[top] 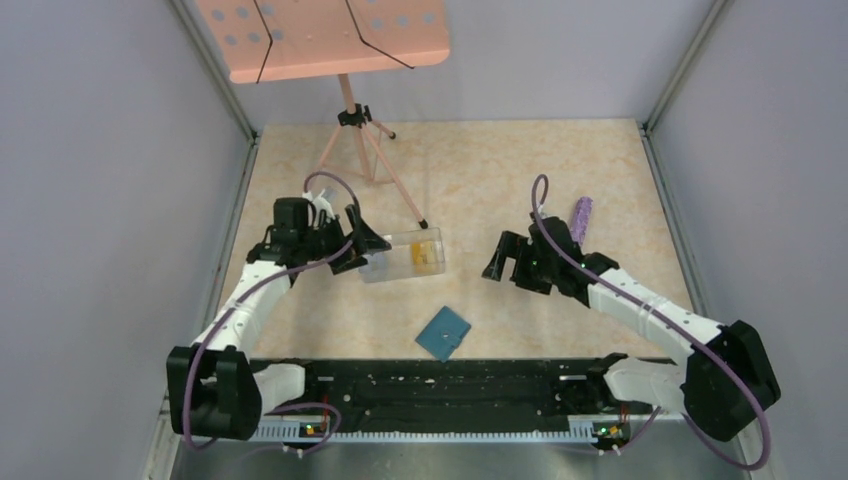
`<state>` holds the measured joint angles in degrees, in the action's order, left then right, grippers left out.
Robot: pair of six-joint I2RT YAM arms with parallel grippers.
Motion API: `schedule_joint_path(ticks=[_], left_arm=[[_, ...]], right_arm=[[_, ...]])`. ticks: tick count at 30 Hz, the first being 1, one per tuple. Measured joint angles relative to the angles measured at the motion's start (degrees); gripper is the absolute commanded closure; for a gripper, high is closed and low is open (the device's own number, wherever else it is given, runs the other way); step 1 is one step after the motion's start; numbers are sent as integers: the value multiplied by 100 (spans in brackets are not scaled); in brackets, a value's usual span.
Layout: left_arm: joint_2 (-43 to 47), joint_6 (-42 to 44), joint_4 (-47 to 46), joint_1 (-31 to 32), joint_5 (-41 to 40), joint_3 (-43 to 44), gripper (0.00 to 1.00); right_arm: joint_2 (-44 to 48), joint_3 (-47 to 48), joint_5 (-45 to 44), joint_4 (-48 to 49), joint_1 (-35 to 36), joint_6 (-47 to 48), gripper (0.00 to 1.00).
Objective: Put the credit cards into the card holder
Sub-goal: Reset both arms
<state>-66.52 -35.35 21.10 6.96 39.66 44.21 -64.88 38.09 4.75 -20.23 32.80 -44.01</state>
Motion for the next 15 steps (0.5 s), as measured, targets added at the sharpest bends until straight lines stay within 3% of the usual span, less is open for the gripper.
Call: schedule_joint_path(ticks=[9, 15], left_arm=[[4, 518, 286, -927, -1132, 85, 1], [356, 1161, -129, -935, -2592, -2, 1]], right_arm=[[-474, 282, -1008, -216, -1134, 866, 1], [-94, -308, -2085, 968, -1436, 2000, 1]])
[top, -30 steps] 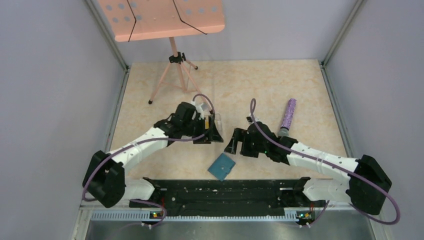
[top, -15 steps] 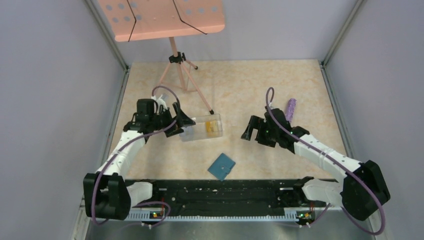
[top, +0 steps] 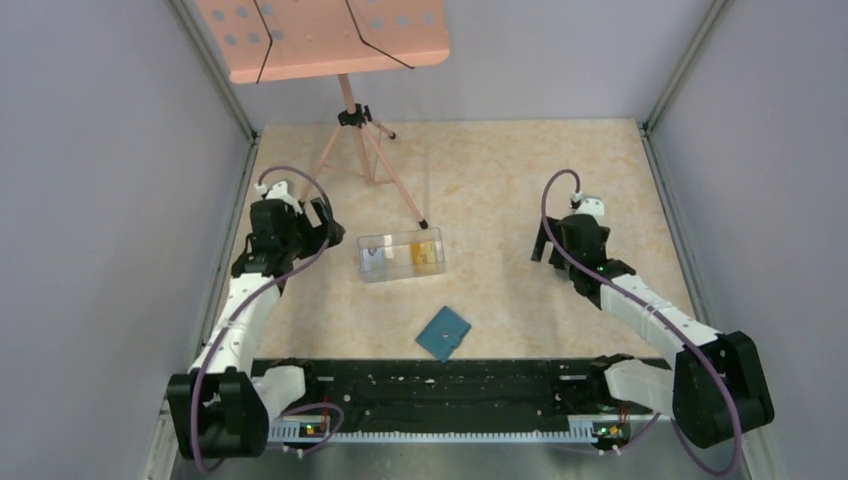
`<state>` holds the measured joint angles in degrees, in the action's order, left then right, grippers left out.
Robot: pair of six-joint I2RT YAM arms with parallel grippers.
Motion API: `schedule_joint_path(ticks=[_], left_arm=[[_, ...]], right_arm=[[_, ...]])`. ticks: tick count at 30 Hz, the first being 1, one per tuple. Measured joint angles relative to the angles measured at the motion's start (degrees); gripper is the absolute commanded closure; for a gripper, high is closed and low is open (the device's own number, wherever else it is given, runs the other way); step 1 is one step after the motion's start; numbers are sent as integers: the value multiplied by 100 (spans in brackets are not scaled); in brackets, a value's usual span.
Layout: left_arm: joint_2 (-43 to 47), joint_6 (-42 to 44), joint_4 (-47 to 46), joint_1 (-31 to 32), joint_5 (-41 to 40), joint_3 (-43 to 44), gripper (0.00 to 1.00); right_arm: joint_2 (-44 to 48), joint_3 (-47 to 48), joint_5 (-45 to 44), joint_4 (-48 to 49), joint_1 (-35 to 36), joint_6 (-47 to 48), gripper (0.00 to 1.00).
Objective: Put the credit cards into the card holder
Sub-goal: Reset both arms
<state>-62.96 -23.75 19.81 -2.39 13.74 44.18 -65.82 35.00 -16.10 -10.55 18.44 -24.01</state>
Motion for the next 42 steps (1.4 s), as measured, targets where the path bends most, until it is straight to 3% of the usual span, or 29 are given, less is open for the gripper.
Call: schedule_joint_path(ticks=[7, 14, 19, 24, 26, 30, 42], left_arm=[[496, 1121, -1587, 0, -1513, -1285, 1], [424, 1980, -4179, 0, -1808, -3176, 2], [-245, 2076, -5952, -37, -1812, -3394, 5], [-1213, 2074, -7160, -114, -1770, -3226, 9], [-1764, 2094, -7656, -136, -1692, -3165, 5], [-2114, 2096, -7442, -144, -1587, -2914, 1], [-2120, 2122, -7678, -149, -1552, -2756, 1]], right_arm=[[184, -1340, -734, 1980, -313, 1069, 1], [-52, -2282, -868, 4063, -492, 1722, 1], [-238, -2374, -664, 5285, -903, 1784, 2], [-682, -2304, -164, 5670, -1180, 1947, 1], [-765, -2297, 127, 5834, -1274, 2057, 1], [-1440, -2363, 452, 6913, -1633, 2116, 1], [-1766, -2527, 553, 7694, -1762, 2074, 1]])
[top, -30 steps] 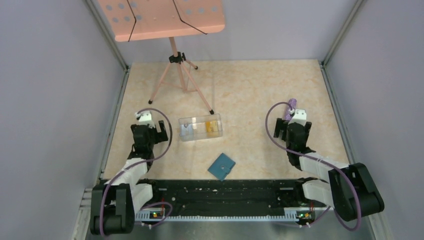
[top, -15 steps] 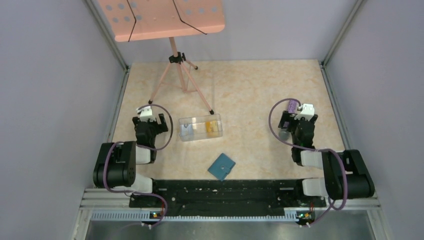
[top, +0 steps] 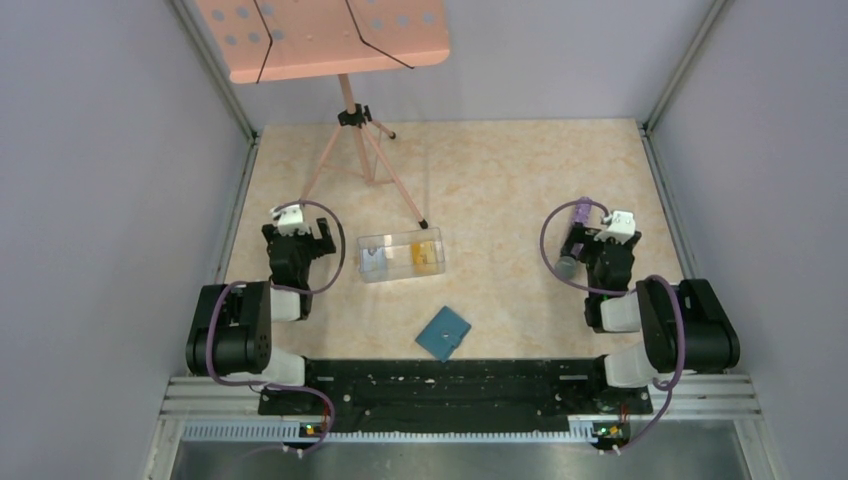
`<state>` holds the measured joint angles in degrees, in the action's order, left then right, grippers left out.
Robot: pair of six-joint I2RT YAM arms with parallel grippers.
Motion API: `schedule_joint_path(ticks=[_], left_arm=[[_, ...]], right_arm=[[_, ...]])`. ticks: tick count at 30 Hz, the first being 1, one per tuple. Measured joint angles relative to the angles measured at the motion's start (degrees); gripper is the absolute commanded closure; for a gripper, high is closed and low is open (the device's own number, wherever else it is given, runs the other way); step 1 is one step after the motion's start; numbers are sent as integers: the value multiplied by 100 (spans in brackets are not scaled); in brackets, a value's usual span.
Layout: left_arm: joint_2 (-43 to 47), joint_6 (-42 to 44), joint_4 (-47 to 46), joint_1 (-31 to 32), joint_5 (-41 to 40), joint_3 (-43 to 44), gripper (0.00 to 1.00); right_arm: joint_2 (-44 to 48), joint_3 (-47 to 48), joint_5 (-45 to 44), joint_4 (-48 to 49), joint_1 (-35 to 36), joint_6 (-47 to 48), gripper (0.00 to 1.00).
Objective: Put the credit cards into the card holder
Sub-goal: Reset both arms
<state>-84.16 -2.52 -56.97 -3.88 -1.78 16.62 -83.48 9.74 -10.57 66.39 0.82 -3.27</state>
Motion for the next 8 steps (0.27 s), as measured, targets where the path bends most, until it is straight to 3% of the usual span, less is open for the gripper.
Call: schedule_joint_path(ticks=[8], left_arm=[[0, 13, 0, 0, -4, 0, 1]], right_arm=[[0, 0, 0, 138, 2, 0, 1]])
